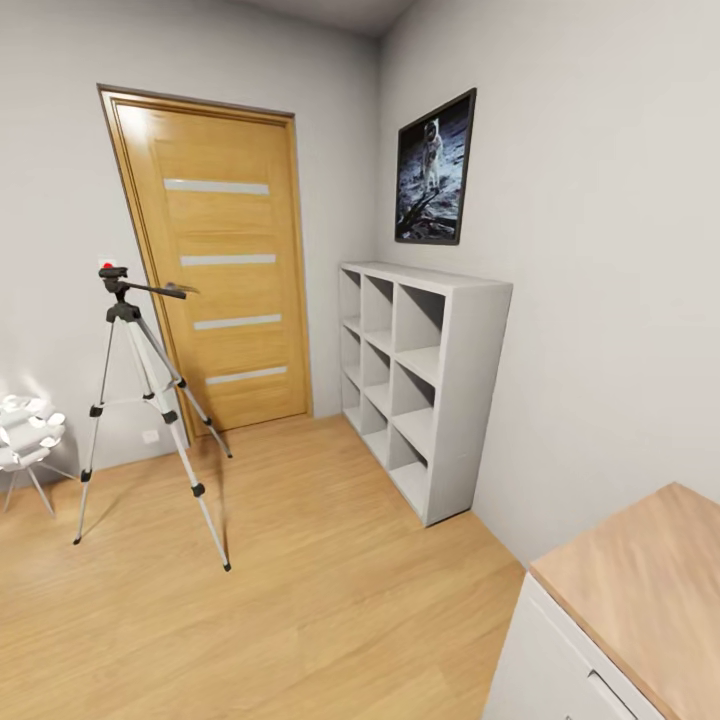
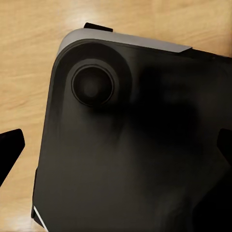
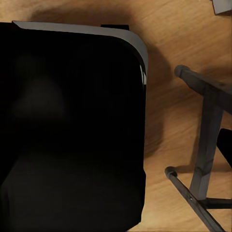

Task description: Attach the digital camera to the camera tripod in the bedroom.

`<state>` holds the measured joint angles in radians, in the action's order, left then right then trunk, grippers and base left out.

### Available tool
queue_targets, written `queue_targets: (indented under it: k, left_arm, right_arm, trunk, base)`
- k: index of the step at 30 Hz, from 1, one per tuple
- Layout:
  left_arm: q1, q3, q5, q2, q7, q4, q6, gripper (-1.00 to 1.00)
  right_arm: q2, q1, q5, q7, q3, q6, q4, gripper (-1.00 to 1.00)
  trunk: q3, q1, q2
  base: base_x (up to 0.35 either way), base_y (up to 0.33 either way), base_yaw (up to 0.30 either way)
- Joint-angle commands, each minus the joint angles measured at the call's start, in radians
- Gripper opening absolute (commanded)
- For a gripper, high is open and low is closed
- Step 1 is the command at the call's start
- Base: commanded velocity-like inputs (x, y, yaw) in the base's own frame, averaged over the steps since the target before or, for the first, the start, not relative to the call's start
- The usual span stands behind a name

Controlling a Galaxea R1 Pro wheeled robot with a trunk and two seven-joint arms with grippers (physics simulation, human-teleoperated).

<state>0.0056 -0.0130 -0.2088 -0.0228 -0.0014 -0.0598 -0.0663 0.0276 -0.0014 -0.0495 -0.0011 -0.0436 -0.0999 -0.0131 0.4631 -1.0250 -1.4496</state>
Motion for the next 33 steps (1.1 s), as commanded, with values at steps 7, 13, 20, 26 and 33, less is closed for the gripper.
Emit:
queue_targets:
  k: [7, 13, 20, 26, 33]
  left_arm:
    - [0.001, -0.001, -0.01, 0.0, 0.0, -0.002, -0.001, 1.0]
    - [0.001, 0.001, -0.037, 0.001, 0.0, -0.002, -0.001, 1.0]
    - [0.001, 0.002, -0.076, 0.003, 0.0, -0.002, -0.001, 1.0]
    - [0.001, 0.002, -0.092, 0.003, 0.0, -0.002, -0.001, 1.0]
    - [0.001, 0.002, -0.118, 0.012, 0.001, 0.0, 0.0, 1.0]
  right_arm:
    - [-0.001, 0.0, -0.008, 0.0, -0.005, -0.005, 0.0, 1.0]
    - [-0.001, 0.0, -0.012, 0.009, -0.003, -0.006, 0.0, 1.0]
    - [-0.001, 0.0, -0.013, -0.002, -0.002, -0.006, -0.001, 1.0]
    - [-0.001, 0.0, -0.013, -0.003, -0.001, -0.006, -0.001, 1.0]
    - [-0.001, 0.0, -0.013, -0.003, -0.001, -0.006, -0.001, 1.0]
  trunk:
    - [0.001, 0.0, 0.0]
    - [0.001, 0.0, 0.0]
    - [0.001, 0.0, 0.0]
    - [0.001, 0.0, 0.0]
    - [0.001, 0.0, 0.0]
  base:
    - [0.0, 0.0, 0.0]
    - [0.0, 0.0, 0.008]
    - [0.0, 0.0, 0.181]
    - [0.0, 0.0, 0.269]
    - [0.0, 0.0, 0.274]
